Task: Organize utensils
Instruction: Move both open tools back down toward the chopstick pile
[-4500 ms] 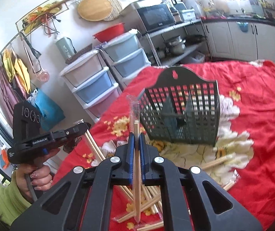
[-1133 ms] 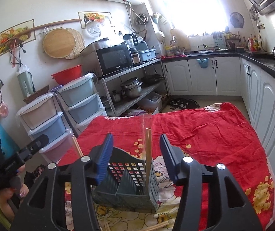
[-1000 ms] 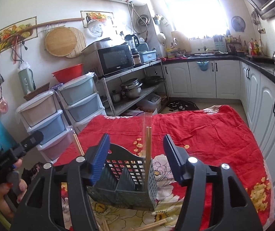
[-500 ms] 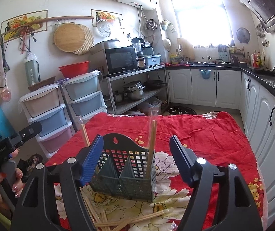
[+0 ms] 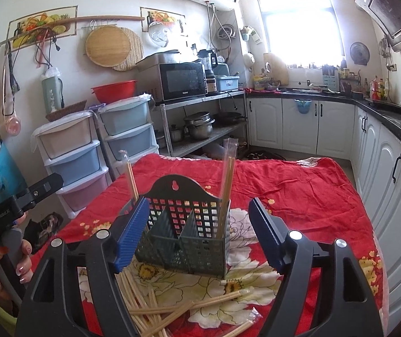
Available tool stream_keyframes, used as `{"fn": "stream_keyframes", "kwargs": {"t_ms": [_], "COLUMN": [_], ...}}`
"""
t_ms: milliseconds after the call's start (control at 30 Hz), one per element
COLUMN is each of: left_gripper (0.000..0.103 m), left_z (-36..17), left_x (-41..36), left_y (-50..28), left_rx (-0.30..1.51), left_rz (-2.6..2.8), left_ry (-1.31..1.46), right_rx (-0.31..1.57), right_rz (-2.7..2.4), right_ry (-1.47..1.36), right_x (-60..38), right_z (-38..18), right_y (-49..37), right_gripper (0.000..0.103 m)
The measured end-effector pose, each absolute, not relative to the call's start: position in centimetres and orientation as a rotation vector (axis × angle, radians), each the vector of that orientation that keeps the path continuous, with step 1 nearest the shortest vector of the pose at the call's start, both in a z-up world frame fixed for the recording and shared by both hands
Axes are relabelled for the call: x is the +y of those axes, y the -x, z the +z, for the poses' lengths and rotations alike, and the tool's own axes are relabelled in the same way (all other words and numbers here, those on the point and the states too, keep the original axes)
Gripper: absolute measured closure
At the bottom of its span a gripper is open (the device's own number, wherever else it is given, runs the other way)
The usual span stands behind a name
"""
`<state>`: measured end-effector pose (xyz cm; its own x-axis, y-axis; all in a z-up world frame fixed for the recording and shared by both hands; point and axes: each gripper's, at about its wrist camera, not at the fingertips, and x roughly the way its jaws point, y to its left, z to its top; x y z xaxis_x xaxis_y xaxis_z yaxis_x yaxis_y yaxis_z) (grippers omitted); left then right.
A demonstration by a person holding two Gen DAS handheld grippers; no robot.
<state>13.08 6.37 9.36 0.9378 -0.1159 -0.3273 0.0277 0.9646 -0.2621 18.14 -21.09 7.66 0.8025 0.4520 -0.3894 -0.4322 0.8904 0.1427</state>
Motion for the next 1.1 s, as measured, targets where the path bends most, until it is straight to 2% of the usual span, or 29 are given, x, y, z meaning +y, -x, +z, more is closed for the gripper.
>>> {"fn": "stream_keyframes", "kwargs": {"t_ms": [1100], "left_gripper": [0.011], "left_z": [1.8], "left_x": [6.7], "left_y": [-11.3], "left_rx": [0.541], "left_rz": [-0.031], "left_ry": [0.275], "right_rx": [0.603], "right_rz": [0.553], "right_ry": [0.025], "right_x": [-18.6], "right_z": [1.7], "right_y": [-14.6], "right_gripper": [0.032]}}
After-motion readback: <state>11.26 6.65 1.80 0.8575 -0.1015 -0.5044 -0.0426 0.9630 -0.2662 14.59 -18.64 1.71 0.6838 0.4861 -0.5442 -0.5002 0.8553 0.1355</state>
